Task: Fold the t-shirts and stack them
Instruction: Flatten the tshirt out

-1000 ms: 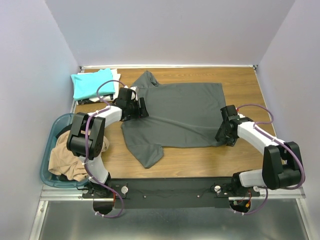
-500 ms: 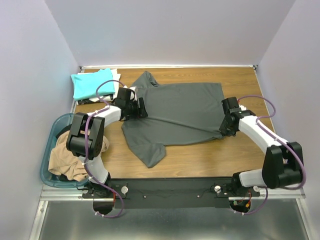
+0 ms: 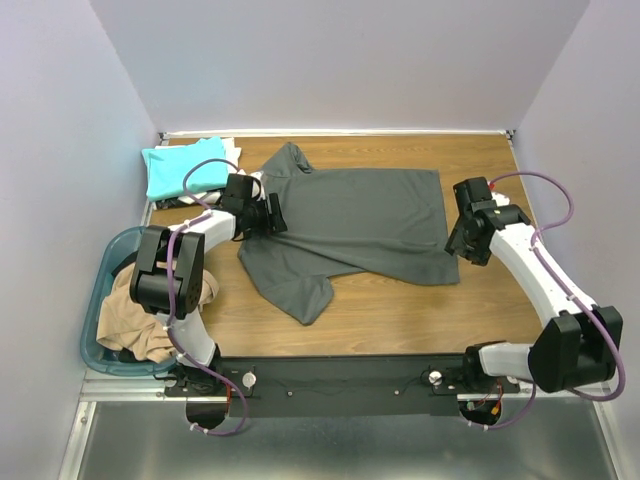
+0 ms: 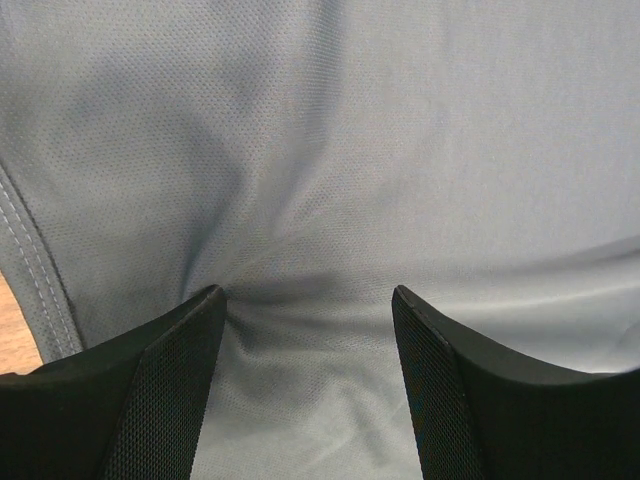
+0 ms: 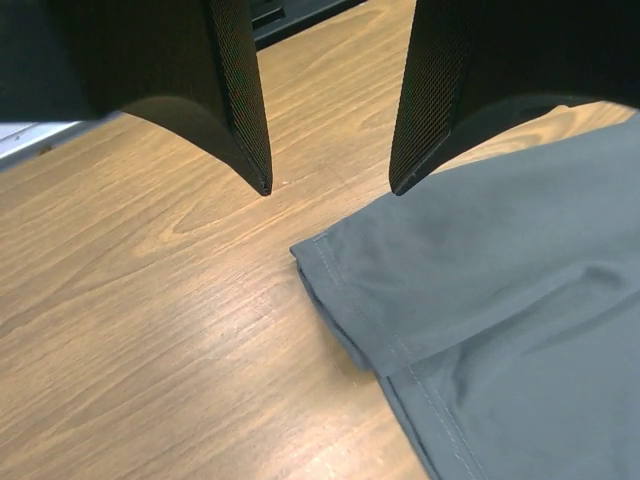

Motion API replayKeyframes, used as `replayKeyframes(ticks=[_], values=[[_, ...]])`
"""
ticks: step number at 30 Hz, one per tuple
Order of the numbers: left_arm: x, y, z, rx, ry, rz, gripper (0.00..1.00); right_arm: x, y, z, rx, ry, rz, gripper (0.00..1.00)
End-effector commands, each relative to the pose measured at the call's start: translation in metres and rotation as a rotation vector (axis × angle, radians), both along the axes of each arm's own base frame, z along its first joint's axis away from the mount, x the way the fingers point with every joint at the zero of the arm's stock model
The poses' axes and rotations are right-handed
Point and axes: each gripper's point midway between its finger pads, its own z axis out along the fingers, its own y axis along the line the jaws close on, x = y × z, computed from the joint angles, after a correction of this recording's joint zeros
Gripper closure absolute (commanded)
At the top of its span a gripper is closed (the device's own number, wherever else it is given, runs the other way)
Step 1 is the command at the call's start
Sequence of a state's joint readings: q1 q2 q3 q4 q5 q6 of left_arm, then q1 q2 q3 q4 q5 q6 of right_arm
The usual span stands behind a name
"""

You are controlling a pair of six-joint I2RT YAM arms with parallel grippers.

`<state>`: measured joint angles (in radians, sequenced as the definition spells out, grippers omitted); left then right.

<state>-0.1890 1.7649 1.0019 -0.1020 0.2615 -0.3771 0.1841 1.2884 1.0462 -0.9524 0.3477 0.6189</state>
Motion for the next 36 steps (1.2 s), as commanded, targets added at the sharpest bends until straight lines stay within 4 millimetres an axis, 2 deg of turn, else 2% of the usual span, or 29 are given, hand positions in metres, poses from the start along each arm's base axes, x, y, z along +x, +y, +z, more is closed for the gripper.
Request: replayKeyframes(ticks=[1,2,7,9,13,17,21,23,32,36], values=[[-0.012,0.01,0.002,0.039,0.032,0.007,0.24,0.003,0.003,-0.016,0.003,0.046,0.033,0.42],[-0.013,0.009,0.004,0.038,0.029,0.007,0.24,0.004,0.006,-0.022,0.02,0.048,0.047,0.43],[-0.019,0.011,0.022,0.038,0.012,0.018,0.24,0.033,0.039,-0.04,0.161,-0.004,0.146,0.43],[-0.022,0.012,0.033,0.032,-0.005,0.026,0.24,0.04,0.045,-0.045,0.184,-0.012,0.168,0.43],[-0.033,0.013,0.037,0.023,-0.005,0.036,0.24,0.06,0.057,-0.055,0.218,-0.039,0.218,0.43],[-0.046,0.013,0.014,0.022,0.058,0.024,0.24,0.072,0.065,-0.068,0.242,-0.041,0.266,0.43],[-0.052,0.009,-0.002,0.006,0.102,0.005,0.24,0.078,0.069,-0.097,0.256,0.016,0.269,0.43],[-0.053,0.007,-0.009,0.005,0.118,-0.01,0.24,0.081,0.068,-0.105,0.25,0.031,0.255,0.43],[-0.038,0.004,-0.04,0.027,0.176,-0.031,0.24,0.096,0.056,-0.137,0.174,0.096,0.182,0.43],[-0.019,0.0,-0.039,0.028,0.162,-0.036,0.24,0.104,0.058,-0.142,0.175,0.102,0.17,0.43]])
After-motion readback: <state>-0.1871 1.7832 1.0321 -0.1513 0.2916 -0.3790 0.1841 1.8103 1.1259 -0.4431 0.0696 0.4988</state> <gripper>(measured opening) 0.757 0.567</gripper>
